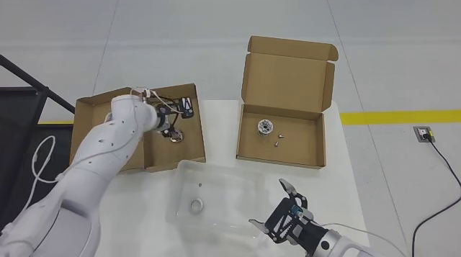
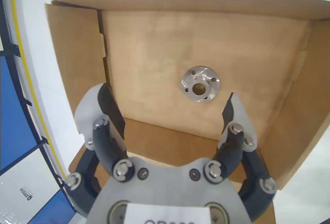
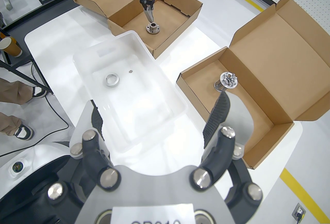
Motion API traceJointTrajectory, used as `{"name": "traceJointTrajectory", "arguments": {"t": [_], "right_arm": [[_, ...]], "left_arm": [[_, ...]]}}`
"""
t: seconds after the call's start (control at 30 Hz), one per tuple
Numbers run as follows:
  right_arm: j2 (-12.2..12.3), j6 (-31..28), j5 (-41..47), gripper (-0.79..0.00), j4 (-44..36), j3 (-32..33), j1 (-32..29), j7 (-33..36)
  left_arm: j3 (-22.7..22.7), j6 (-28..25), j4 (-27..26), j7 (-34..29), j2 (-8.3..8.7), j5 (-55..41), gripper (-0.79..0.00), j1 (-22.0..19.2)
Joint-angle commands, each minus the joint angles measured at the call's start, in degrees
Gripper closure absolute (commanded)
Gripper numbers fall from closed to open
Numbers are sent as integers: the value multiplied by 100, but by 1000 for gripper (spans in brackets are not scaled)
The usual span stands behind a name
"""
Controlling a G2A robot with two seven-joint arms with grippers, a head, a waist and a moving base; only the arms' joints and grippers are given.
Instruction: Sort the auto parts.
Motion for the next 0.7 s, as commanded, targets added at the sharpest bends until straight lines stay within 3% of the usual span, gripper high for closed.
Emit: {"name": "traceJointTrajectory", "arguments": {"t": [0.0,0.13,0.3,0.5,0.67], "right_arm": [[0,0,0,-785,0,0,0,0],[0,0,0,-785,0,0,0,0],[0,0,0,-785,0,0,0,0],[0,0,0,-785,0,0,0,0],[0,0,0,-785,0,0,0,0]], "left_arm": [[-133,-259,-319,38,135,10,-785,21],[-458,-895,-1202,-144,440,32,-785,202],[-765,-952,-2682,-836,867,-259,-785,784],[-782,-952,-4579,-2264,1448,-1532,-785,1399],[-672,-952,-6125,-3944,1958,-2839,-785,1703]]}}
